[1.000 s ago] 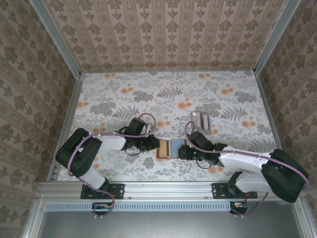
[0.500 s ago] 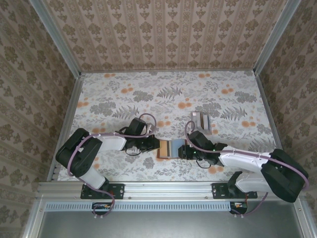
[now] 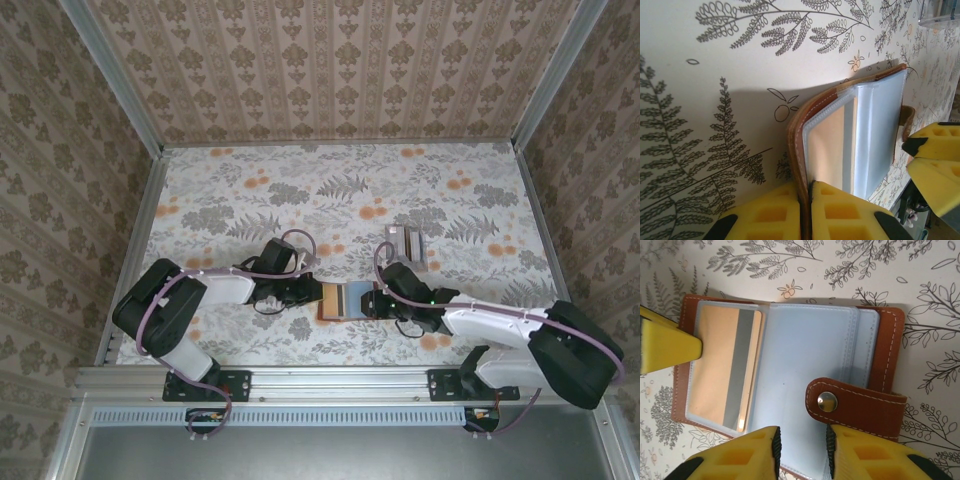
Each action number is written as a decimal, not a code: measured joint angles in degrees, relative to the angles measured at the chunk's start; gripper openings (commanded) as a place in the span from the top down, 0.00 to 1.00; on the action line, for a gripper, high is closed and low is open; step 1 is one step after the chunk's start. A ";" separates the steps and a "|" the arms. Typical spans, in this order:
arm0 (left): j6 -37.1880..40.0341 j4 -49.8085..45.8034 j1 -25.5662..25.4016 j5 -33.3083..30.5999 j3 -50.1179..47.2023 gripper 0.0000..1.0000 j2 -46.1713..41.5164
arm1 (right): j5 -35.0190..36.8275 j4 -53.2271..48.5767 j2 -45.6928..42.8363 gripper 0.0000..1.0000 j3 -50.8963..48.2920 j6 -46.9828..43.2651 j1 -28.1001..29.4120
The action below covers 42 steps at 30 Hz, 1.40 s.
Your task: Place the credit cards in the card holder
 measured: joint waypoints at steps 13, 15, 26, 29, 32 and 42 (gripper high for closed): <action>-0.04 0.22 -0.63 -0.22 0.00 0.90 0.00 | -1.01 1.68 1.77 0.66 0.00 0.00 0.00; -0.04 0.26 -0.63 -0.24 0.00 0.90 0.00 | -0.81 0.90 0.92 0.68 -0.02 0.00 0.00; -0.48 0.70 -0.68 -0.24 -0.02 0.90 0.46 | 0.31 0.42 -1.40 0.67 -1.25 0.22 -0.04; -0.50 0.94 -0.72 -0.24 -0.02 0.90 0.66 | 0.28 0.42 -0.72 0.64 -1.25 0.37 -0.07; -0.50 0.96 -0.81 -0.26 -0.02 0.90 0.76 | 0.31 0.39 -0.22 0.65 -1.25 0.42 -0.04; -0.90 1.62 -0.98 -0.37 -0.02 0.91 1.16 | 0.28 0.42 0.17 0.67 -1.25 0.52 -0.07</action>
